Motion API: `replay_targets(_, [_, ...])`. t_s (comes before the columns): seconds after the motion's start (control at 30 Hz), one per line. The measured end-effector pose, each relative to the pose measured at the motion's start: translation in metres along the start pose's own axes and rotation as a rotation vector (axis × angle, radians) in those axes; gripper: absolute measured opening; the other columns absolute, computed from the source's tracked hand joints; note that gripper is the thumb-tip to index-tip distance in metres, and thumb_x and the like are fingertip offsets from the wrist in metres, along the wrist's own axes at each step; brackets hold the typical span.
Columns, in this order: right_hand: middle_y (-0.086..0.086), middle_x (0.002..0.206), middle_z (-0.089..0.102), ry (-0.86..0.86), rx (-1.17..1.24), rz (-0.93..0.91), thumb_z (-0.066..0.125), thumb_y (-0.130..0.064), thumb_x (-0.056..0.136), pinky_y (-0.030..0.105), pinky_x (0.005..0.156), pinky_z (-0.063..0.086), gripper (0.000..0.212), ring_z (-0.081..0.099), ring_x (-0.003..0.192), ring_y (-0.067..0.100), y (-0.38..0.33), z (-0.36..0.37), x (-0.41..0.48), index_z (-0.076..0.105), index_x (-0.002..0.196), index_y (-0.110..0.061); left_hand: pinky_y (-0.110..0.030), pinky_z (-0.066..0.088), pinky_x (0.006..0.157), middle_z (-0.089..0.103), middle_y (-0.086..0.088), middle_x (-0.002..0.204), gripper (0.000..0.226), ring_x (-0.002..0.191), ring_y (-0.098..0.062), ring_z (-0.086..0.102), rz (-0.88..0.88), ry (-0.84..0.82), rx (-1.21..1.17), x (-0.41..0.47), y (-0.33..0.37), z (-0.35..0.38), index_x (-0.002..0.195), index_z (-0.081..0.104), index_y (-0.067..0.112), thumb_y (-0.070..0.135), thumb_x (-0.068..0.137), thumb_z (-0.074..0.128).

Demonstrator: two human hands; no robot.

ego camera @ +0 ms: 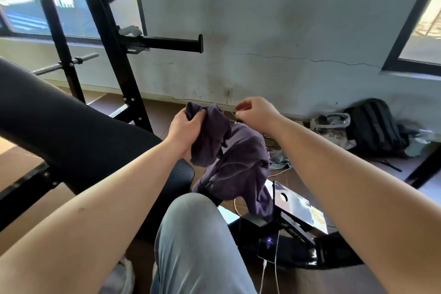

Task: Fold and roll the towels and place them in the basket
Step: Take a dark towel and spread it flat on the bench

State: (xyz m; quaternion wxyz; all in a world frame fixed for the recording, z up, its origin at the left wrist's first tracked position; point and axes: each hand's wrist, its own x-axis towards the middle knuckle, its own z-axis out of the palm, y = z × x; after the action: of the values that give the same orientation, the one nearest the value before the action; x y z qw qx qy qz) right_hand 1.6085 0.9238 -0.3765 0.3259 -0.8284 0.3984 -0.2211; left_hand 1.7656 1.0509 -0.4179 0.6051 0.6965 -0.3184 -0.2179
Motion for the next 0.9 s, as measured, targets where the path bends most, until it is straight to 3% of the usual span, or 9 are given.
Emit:
replay_targets(0.13, [0.002,0.115,0.072,-0.157,0.112,-0.081,0.064,-0.019,0.09,0.033,0.081,0.059,0.036,0.069,0.099,0.019,-0.024,0.034,0.007,0.067,0.126,-0.02,-0.047,0.059,0.095,0.076,-0.003,0.106,0.011,0.104,-0.023,0.072,-0.019,-0.001,-0.192,0.001,0.0,-0.017,0.106,0.068,0.024,0.033,0.101,0.063])
replay_targets(0.27, [0.003,0.1,0.074,-0.338,0.272,-0.115,0.063,-0.009,0.088,0.035,0.067,0.06,0.045,0.07,0.082,0.018,-0.047,0.062,0.013,0.061,0.13,-0.023,-0.05,0.058,0.097,0.077,-0.012,0.107,0.021,0.106,-0.029,0.073,-0.016,0.011,-0.275,0.005,-0.007,-0.045,0.112,0.069,0.012,0.029,0.1,0.066])
replay_targets(0.4, [0.004,0.094,0.076,-0.487,0.261,-0.132,0.068,-0.01,0.086,0.037,0.069,0.063,0.042,0.073,0.08,0.02,-0.063,0.088,0.018,0.065,0.126,-0.023,-0.044,0.06,0.094,0.078,-0.007,0.104,0.025,0.101,-0.023,0.074,-0.028,0.089,-0.212,0.009,-0.014,-0.074,0.113,0.071,0.014,0.035,0.098,0.067])
replay_targets(0.47, [0.002,0.093,0.076,-0.488,0.227,-0.157,0.069,-0.013,0.089,0.031,0.068,0.061,0.031,0.073,0.083,0.018,-0.073,0.099,0.019,0.069,0.118,-0.022,-0.04,0.06,0.091,0.077,-0.008,0.104,0.027,0.102,-0.024,0.074,-0.061,0.121,-0.234,0.011,-0.02,-0.087,0.114,0.07,0.014,0.037,0.1,0.064])
replay_targets(0.6, [0.004,0.095,0.079,-0.396,0.241,-0.204,0.072,-0.023,0.09,0.045,0.088,0.062,0.017,0.074,0.095,0.026,-0.088,0.128,0.026,0.076,0.106,-0.02,-0.043,0.059,0.094,0.078,-0.002,0.101,0.026,0.099,-0.02,0.074,-0.064,0.188,-0.172,0.012,-0.033,-0.119,0.108,0.073,0.022,0.043,0.097,0.063])
replay_targets(0.73, [0.005,0.086,0.074,-0.347,0.356,-0.163,0.061,-0.016,0.101,0.035,0.074,0.063,0.014,0.074,0.077,0.017,-0.106,0.149,0.03,0.074,0.106,-0.012,-0.048,0.058,0.095,0.076,0.001,0.101,0.022,0.099,-0.019,0.072,-0.072,0.31,-0.077,0.014,-0.051,-0.155,0.102,0.07,0.028,0.046,0.09,0.066])
replay_targets(0.83, [0.007,0.093,0.076,-0.421,0.409,-0.106,0.058,-0.014,0.102,0.039,0.076,0.063,0.014,0.075,0.092,0.021,-0.12,0.165,0.031,0.071,0.106,-0.015,-0.047,0.058,0.094,0.072,-0.003,0.104,0.017,0.102,-0.022,0.069,-0.14,0.344,-0.111,0.014,-0.059,-0.175,0.1,0.066,0.026,0.042,0.099,0.059])
replay_targets(0.9, [0.004,0.109,0.074,-0.49,0.313,-0.103,0.063,-0.016,0.097,0.037,0.073,0.062,0.017,0.07,0.106,0.019,-0.128,0.18,0.032,0.071,0.111,-0.02,-0.04,0.059,0.086,0.069,-0.005,0.103,0.018,0.1,-0.023,0.068,-0.174,0.353,-0.178,0.014,-0.064,-0.185,0.103,0.062,0.023,0.037,0.105,0.053])
